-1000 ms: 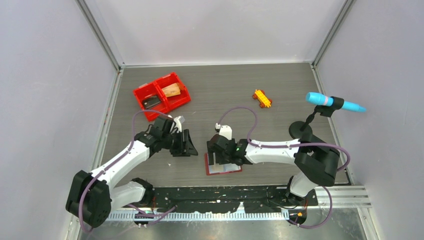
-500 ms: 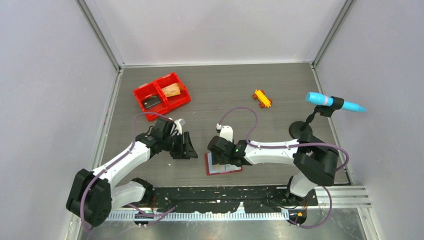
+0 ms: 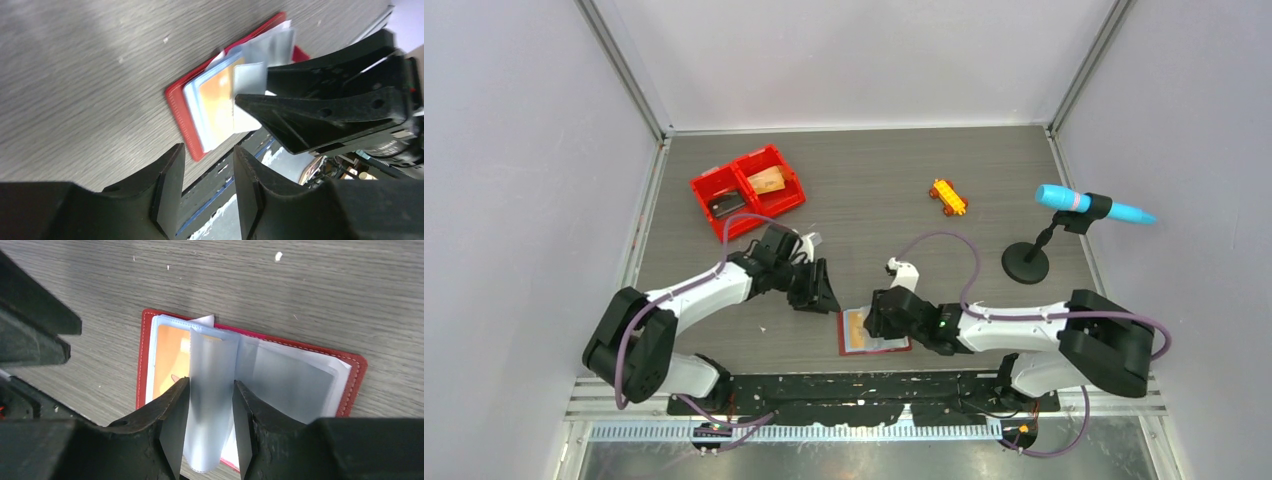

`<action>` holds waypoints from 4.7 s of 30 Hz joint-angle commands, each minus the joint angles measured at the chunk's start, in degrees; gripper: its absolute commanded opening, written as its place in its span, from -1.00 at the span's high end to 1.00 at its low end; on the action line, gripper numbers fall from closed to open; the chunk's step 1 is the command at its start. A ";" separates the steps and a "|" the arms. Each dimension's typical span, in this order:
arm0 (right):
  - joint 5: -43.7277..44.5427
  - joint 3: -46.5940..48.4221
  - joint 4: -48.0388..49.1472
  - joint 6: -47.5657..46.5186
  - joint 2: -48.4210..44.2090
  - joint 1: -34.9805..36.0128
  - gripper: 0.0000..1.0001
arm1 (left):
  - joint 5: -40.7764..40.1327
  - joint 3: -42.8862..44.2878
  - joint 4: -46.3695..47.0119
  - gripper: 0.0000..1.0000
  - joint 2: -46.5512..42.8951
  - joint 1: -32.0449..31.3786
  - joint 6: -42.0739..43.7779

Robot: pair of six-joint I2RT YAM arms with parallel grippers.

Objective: Take the credit cards out of the card holder
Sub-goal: Remove the credit card from the card holder.

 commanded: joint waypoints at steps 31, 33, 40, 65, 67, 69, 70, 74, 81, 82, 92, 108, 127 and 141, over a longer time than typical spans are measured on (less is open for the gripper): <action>-0.74 -10.84 -18.04 -7.50 -50.93 -7.98 -0.05 | 5.76 17.57 17.94 0.34 22.02 -17.91 -13.21; -2.32 -11.60 -16.47 -8.20 -53.33 -8.02 -0.05 | 4.77 18.22 18.00 0.33 21.86 -17.91 -12.76; -9.21 -13.17 -8.87 -7.39 -50.85 -7.98 0.01 | 1.80 19.77 12.34 0.31 20.46 -14.37 -9.02; -21.14 -15.00 21.54 -2.51 -13.03 -8.18 0.35 | -1.32 1.28 9.54 0.60 5.74 -7.16 -6.05; -21.14 -15.24 22.02 -2.54 -12.14 -8.42 0.35 | -1.37 1.01 10.42 0.63 6.56 -7.57 -6.28; -21.45 -15.53 22.67 -2.49 -11.40 -8.72 0.35 | -1.52 0.77 10.94 0.66 7.43 -7.87 -6.43; -21.56 -15.62 22.87 -2.46 -11.06 -8.79 0.35 | -1.79 0.66 10.96 0.66 7.78 -8.01 -6.43; -21.37 -16.32 23.22 -2.26 -10.37 -9.06 0.35 | -3.15 -0.25 10.94 0.67 8.73 -8.30 -6.34; -21.83 -16.91 24.64 -1.60 -8.46 -9.20 0.34 | -3.62 -0.87 12.59 0.67 11.15 -8.90 -6.34; -22.01 -16.93 24.97 -1.56 -8.14 -9.20 0.35 | -3.71 -0.86 12.59 0.68 11.50 -8.94 -6.41; -23.92 -18.67 32.18 0.80 -4.65 -9.30 0.39 | -6.25 -1.19 11.20 0.74 12.40 -10.46 -6.81; -23.30 -22.17 31.14 0.75 -11.15 -11.01 0.89 | -7.98 -1.73 9.44 0.79 10.91 -11.31 -7.88; -20.44 -22.90 16.42 -0.47 -26.80 -11.76 0.89 | -9.77 0.88 5.80 0.76 10.19 -12.49 -8.12; -24.20 -22.10 21.62 1.49 -23.36 -11.85 0.90 | -9.08 6.31 4.16 0.61 6.68 -15.14 -8.44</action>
